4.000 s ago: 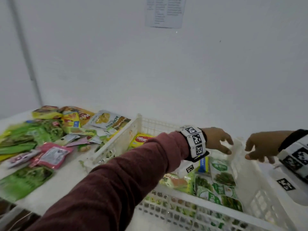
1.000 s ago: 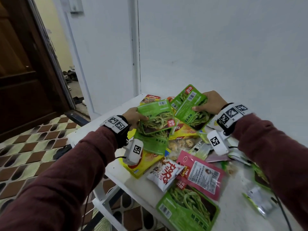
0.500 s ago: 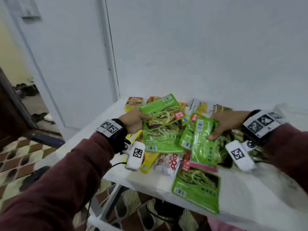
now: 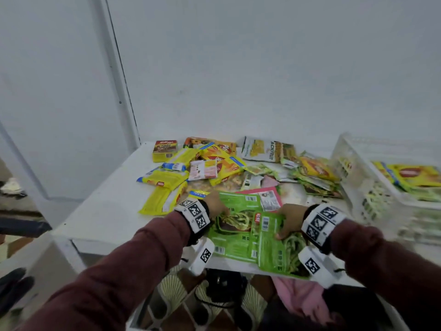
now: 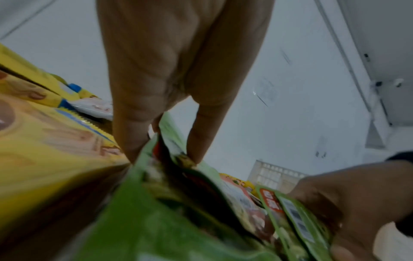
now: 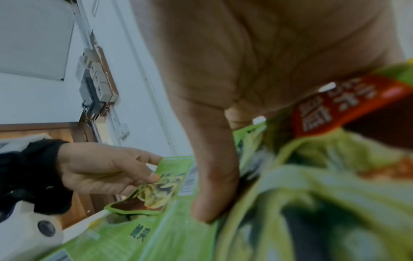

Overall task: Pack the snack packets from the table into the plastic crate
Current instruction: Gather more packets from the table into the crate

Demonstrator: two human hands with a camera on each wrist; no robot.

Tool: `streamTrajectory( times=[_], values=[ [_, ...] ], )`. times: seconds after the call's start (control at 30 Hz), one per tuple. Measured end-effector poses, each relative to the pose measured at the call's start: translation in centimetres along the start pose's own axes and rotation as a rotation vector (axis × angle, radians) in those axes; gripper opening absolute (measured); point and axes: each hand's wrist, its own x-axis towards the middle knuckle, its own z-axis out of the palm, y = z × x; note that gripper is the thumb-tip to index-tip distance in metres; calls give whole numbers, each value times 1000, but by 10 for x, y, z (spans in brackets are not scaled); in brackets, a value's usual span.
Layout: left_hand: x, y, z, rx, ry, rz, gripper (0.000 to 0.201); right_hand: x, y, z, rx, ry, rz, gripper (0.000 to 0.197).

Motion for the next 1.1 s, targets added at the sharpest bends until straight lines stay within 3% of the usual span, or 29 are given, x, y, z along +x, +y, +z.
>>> streamTrajectory(
  times=[0.07, 0.2, 0.27, 0.3, 0.37, 0.43, 0.6, 0.63, 0.7, 0.87, 1.0, 1.07, 1.1],
  values=[
    [4, -1, 4, -3, 43, -5, 68, 4, -2, 4, -40, 24, 3, 48],
    [6, -1, 0, -76, 29, 13, 79, 14, 2, 3, 20, 35, -34, 38],
    [7, -3, -9, -144, 15, 10, 68, 16, 6, -2, 23, 48, -60, 20],
    [6, -2, -15, -168, 32, 26, 51, 16, 7, -6, 15, 67, -78, 12],
    [12, -5, -26, -274, 89, 77, 22, 19, 9, -18, 11, 117, -75, 21],
    [19, -8, -36, -426, 119, 94, 15, 21, 10, -33, -18, 187, -58, 20],
    [-2, 3, -58, -699, 107, 42, 23, 21, 12, -74, 16, 332, -78, 64],
    [-1, 3, -61, -754, 123, 35, 36, 21, 12, -83, 0, 333, -85, 65],
    [-2, 3, -68, -872, 114, 82, 11, 23, 13, -99, -19, 308, -104, 51],
    [-11, -4, -90, -1019, 169, 162, 18, 10, 6, -129, 76, 329, -210, 16],
    [-27, -27, -111, -1058, 215, 182, 27, -4, -14, -136, 295, 326, -339, 15],
    [-26, -50, -115, -1040, 284, 123, 30, 0, -33, -127, 388, 265, -390, 3],
    [-25, -63, -116, -1022, 355, 78, 29, 5, -45, -119, 418, 214, -422, 7]
  ],
)
